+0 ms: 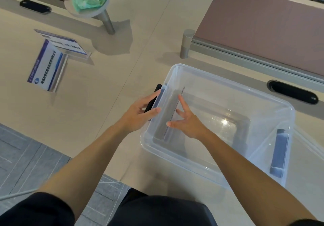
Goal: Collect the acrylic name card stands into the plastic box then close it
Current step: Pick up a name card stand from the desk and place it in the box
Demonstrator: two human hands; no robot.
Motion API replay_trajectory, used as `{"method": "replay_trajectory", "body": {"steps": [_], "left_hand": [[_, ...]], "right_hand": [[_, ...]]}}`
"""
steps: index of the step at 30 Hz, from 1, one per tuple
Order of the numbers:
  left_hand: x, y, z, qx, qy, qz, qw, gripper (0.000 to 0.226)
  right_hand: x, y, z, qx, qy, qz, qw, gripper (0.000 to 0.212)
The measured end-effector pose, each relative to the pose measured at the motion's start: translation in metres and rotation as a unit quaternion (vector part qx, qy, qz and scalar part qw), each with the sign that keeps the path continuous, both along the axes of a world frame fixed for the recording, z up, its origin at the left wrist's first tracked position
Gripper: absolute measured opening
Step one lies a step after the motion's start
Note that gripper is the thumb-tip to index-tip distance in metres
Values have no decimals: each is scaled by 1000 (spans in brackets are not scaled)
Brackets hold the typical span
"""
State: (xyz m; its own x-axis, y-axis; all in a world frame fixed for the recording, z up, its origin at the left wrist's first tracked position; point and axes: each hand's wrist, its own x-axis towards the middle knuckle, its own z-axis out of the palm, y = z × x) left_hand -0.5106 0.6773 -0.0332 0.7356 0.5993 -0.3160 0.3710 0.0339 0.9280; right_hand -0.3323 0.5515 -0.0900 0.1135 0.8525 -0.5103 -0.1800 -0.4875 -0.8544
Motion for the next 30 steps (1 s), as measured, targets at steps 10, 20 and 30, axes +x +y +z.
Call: {"method": "replay_trajectory", "body": {"steps": [10,20,30], "left_hand": [[-2,-2,-1,-21,4,4,1000,53],[-4,0,-11,8,4,-23,1000,56],[1,7,6,238,77,-46,967,58]], "right_hand": [[-9,12,-3,-15,-21,-1,1000,113],[-13,15,-4,-15,-17,-6,1000,105],[3,-3,24,-66,-196,11,978,91]]}}
